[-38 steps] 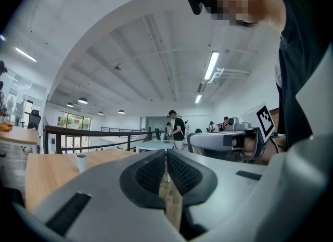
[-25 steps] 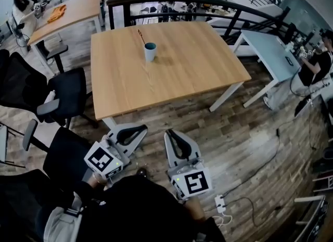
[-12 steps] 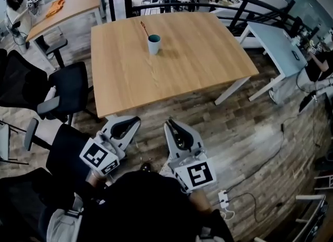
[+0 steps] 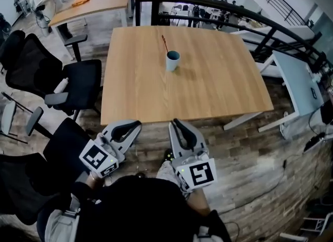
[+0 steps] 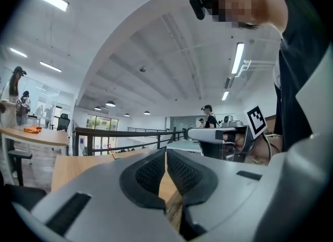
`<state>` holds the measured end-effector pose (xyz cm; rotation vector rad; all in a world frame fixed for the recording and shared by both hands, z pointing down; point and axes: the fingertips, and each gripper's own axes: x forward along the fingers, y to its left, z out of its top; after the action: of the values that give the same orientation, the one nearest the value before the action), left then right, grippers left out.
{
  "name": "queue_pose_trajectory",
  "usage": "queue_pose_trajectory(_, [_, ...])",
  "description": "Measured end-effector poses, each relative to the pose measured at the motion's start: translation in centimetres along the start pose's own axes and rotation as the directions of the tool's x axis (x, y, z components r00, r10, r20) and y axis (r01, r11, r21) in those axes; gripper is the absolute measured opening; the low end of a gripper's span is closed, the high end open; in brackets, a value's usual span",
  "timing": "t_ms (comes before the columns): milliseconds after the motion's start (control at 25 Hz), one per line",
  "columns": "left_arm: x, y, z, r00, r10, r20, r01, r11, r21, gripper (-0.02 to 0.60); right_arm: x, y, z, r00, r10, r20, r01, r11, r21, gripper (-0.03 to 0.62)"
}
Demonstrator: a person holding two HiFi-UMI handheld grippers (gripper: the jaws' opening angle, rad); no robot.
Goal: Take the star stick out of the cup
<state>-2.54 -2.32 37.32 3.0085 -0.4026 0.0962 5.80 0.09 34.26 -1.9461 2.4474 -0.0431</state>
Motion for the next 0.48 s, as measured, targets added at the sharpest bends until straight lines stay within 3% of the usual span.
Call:
queue_pose_trajectory(240, [4.1,3.0,0.1,0.995,0.101,-0.012,-0.101,0.995,0.003,0.023,3.2,-4.9,-0.6,0.997,0.076,0.006,-0.076,0.997,0.009,0.025])
queue_pose_trajectory(360, [6.5,3.9,0.0,0.993,0.12,-0.016,-0.12,0.993,0.002,0.023,4.4,-7.3,-1.1,0.996,0.093,0.006,-0.093,0.996,0.013,0.025])
queue_pose_trajectory(480, [9.2,4.2,0.5,0.991,0.134,-0.019,-0.133,0.99,0.048,0.023,5.5,-9.9,-1.1,0.992,0.124,0.01,-0.124,0.992,0.018,0.025])
